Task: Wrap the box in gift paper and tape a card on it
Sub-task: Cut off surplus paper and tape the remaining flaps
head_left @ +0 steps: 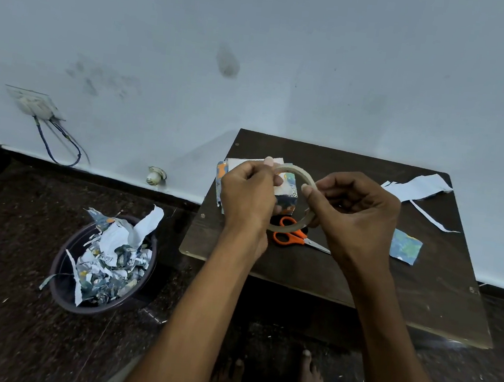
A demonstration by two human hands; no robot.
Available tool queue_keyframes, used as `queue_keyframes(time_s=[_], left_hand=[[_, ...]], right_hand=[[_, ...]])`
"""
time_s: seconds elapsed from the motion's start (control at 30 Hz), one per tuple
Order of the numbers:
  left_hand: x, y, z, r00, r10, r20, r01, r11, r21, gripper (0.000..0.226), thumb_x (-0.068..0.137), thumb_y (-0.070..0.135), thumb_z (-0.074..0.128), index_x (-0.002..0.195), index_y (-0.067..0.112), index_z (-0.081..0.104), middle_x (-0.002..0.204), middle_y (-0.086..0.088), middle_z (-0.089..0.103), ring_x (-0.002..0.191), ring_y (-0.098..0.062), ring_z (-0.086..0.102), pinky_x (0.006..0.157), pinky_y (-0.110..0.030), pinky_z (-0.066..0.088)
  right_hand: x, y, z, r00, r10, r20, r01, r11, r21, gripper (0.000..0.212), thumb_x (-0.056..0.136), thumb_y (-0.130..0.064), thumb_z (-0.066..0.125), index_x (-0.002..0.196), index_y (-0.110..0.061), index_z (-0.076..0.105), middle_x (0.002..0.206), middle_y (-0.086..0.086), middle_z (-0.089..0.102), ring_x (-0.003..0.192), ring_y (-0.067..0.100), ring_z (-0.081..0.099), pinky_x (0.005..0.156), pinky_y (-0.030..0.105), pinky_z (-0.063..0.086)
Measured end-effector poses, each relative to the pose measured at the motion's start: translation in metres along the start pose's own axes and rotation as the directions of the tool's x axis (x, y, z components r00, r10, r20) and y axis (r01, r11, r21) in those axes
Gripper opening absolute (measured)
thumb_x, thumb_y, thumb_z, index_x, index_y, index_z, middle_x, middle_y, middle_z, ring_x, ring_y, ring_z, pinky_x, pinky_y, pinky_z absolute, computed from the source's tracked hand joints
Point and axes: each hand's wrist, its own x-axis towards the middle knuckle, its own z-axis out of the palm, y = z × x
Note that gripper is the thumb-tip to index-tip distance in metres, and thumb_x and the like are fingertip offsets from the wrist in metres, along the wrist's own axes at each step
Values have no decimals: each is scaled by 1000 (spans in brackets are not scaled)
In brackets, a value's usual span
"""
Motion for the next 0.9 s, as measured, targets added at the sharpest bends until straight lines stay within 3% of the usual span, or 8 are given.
queue_keyframes(time_s=[0.1,0.2,0.27,0.43,0.6,0.7,0.83,0.9], left_hand=[[2,2,-5,975,142,172,-177,961,211,21,96,30,67,83,15,75,73,4,69,65,-7,60,63,-27,53],[0,4,-6,946,196,260,-256,941,221,21,94,25,70,78,15,78,67,11,67,78,-4,65,67,-19,49],[1,5,-7,946,185,265,-244,947,208,21,93,24,71,75,17,78,62,12,65,88,-8,66,73,-24,51],[-1,8,-6,956,92,279,-133,982,131,22,94,18,70,74,12,78,73,-7,70,73,-16,65,66,-37,62],[-2,10,-6,962,45,268,-79,990,118,25,95,20,69,73,16,78,66,3,71,77,-19,68,59,-28,60],[-1,10,-5,969,38,243,-64,993,101,25,95,24,69,73,18,79,64,8,68,83,-25,67,56,-26,55],[0,10,-6,970,22,242,-42,996,77,24,94,24,71,74,16,80,73,-3,69,87,-35,71,60,-34,60],[-1,11,-6,970,12,241,-34,996,88,25,95,22,70,73,15,79,71,-3,68,80,-29,72,58,-31,59]], right_hand=[[-1,-2,-2,999,12,45,-13,1000,19,10,83,-2,83,83,-5,73,73,8,72,61,27,71,57,43,60],[-1,-3,-3,997,-2,82,-2,999,40,11,83,0,82,84,0,71,73,11,70,60,24,70,57,37,59],[0,-3,-5,994,-1,107,-6,998,61,13,83,0,82,85,2,69,73,12,69,60,25,70,57,39,60],[1,-3,-5,990,9,141,-26,993,116,15,83,2,81,82,0,66,72,12,66,59,25,70,57,43,61],[1,-3,-4,993,10,114,-25,991,135,21,83,5,79,72,1,63,69,16,67,58,25,67,56,40,56],[0,-3,-1,996,3,87,-14,992,124,17,83,1,81,78,3,64,73,18,68,61,28,68,58,39,58],[0,-4,2,995,4,104,-20,988,151,12,85,1,80,91,2,70,79,14,71,63,25,69,61,34,57],[0,-4,1,993,-1,116,-17,988,152,11,84,1,80,90,2,70,77,14,71,61,25,69,60,33,56]])
